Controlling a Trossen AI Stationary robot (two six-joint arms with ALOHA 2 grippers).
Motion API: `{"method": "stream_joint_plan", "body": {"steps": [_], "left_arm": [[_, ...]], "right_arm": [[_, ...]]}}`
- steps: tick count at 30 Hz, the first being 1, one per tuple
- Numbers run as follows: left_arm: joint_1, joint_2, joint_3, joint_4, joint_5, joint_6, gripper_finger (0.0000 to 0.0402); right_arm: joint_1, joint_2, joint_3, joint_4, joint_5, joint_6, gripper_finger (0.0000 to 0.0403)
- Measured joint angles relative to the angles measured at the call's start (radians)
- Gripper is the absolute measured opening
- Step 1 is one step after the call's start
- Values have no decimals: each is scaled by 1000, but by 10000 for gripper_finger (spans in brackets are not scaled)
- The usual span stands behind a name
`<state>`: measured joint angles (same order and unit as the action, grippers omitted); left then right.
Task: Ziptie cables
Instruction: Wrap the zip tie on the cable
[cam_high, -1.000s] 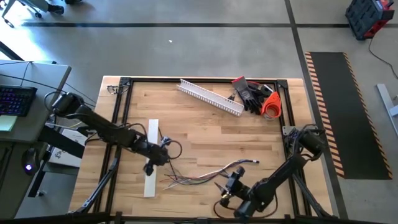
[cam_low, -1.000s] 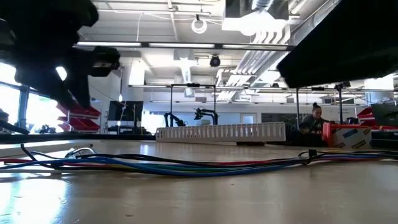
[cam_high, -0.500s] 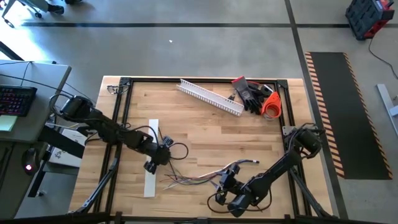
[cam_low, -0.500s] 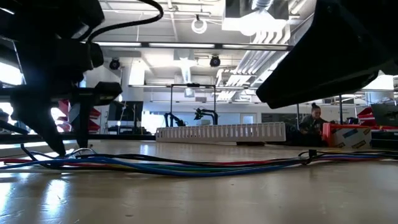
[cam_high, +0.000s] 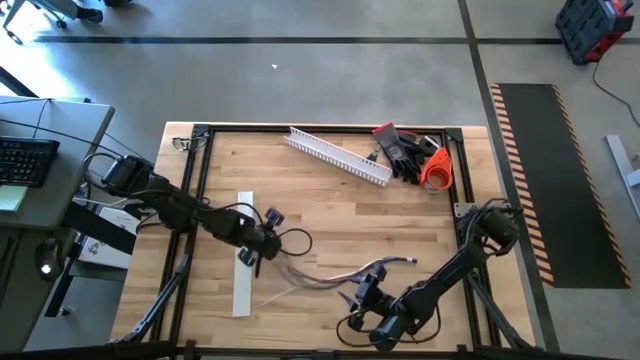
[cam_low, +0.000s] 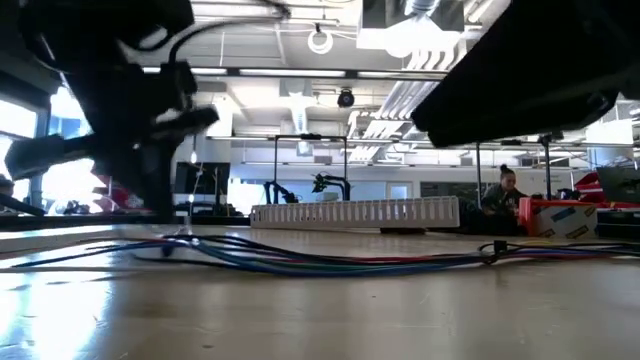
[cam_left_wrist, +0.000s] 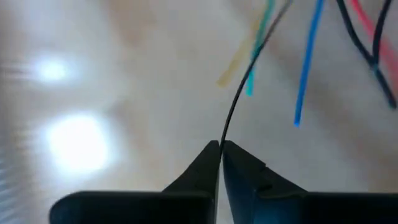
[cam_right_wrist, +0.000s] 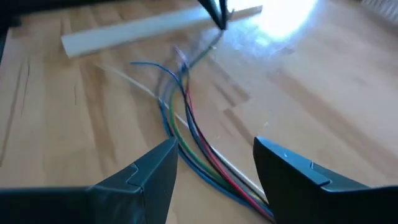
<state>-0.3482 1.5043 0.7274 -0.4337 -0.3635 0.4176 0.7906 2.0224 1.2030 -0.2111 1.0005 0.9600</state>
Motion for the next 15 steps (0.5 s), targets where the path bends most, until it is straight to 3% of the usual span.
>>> {"method": "stream_joint_plan", "body": {"steps": [4,8,11,15], "left_arm": [[-34,-2,61,-73,-300,57,0],[-63,-3,97,-88,-507,102,0],[-82,-9,102,-87,-609,144,0],[-112,-13,104,-60,-603,167,0]], "right_arm": [[20,0,0,19,93,8,199],[24,0,0,75,110,-14,199],[17,0,0,131,84,-93,199],[8,8,1,253,59,-291,199]]}}
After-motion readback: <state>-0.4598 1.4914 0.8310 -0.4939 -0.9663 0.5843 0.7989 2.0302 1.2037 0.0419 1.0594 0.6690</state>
